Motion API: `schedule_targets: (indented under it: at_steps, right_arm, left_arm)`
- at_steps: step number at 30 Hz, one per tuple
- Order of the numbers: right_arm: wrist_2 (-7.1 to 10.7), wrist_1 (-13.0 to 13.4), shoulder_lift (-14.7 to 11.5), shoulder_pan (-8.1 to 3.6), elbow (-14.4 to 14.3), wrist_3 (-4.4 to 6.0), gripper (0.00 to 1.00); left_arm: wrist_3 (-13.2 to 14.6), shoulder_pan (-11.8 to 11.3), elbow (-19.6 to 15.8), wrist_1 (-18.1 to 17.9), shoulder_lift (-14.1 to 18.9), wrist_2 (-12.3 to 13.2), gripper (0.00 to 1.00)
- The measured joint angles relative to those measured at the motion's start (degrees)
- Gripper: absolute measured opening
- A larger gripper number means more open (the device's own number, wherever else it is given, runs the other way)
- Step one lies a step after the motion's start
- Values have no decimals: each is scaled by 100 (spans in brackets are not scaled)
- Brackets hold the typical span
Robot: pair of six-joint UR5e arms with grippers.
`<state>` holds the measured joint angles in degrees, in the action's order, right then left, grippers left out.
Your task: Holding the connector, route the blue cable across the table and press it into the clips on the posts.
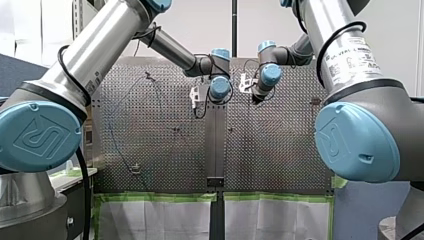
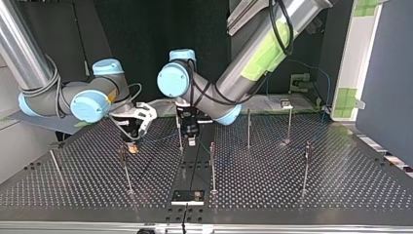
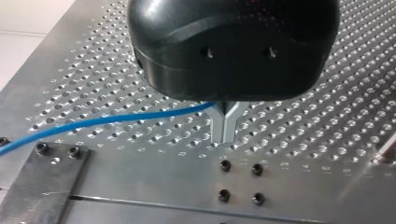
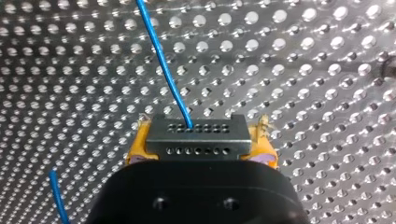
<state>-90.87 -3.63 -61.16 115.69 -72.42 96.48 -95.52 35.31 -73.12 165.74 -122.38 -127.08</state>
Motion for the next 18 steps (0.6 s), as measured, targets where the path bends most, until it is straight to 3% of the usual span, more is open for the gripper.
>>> schedule_targets:
  at_steps: [8, 18]
  right_arm:
    - [-17, 11, -204, 24, -359, 4, 0]
    - [-94, 46, -256, 35, -856, -34, 0]
  left_arm:
    - [-210, 22, -388, -388, 0, 77, 0]
    - [-283, 110, -838, -836, -6, 481, 0]
